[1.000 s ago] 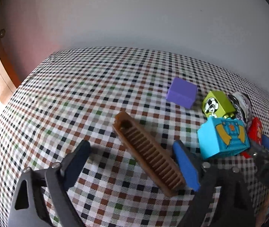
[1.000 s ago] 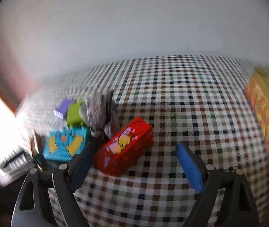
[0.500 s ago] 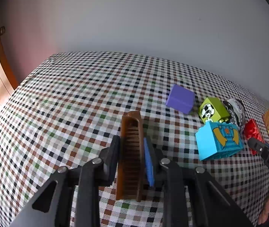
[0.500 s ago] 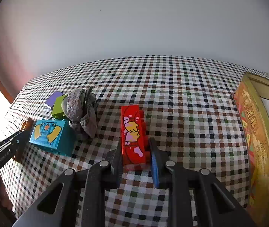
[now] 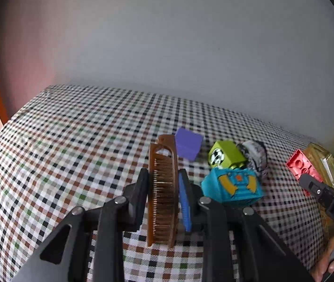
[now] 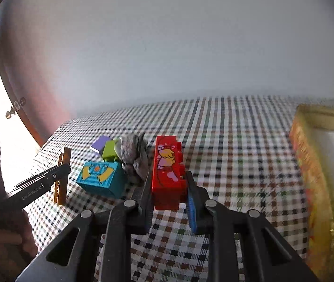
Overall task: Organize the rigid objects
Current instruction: 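Grasp the brown comb with the left tool while the right tool grasps the red brick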
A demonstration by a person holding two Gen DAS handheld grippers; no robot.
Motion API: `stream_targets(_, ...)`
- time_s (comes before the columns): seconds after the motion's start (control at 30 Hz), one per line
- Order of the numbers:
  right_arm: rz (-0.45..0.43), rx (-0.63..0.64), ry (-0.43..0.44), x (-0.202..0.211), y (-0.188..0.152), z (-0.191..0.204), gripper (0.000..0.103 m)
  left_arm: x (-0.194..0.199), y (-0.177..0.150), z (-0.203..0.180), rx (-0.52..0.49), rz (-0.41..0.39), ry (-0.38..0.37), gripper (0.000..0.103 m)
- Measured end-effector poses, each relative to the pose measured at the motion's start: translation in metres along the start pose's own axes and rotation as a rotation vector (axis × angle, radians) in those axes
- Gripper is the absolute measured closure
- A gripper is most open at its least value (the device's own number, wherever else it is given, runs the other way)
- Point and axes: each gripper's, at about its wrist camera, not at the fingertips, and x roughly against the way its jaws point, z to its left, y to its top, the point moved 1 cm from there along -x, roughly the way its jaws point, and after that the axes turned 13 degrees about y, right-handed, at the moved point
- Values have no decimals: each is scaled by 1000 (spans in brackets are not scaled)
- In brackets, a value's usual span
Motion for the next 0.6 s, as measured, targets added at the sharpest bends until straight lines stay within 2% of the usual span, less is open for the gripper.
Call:
stream_targets(0.1,-50,12,4,7,2,6,78,5,1,-4,4,-33,-24,79)
stream_targets(0.17,-75,39,-23,10,4,7,78,-4,6,2,1,-56,-38,79)
stream_targets(0.27,-126,78,-69,18,5,11,78,6,6,-5,-15,-104,-39,79)
stream_targets(0.6,-235,84,-114,53,5,8,78,30,6,-18,-32,-211,42,79)
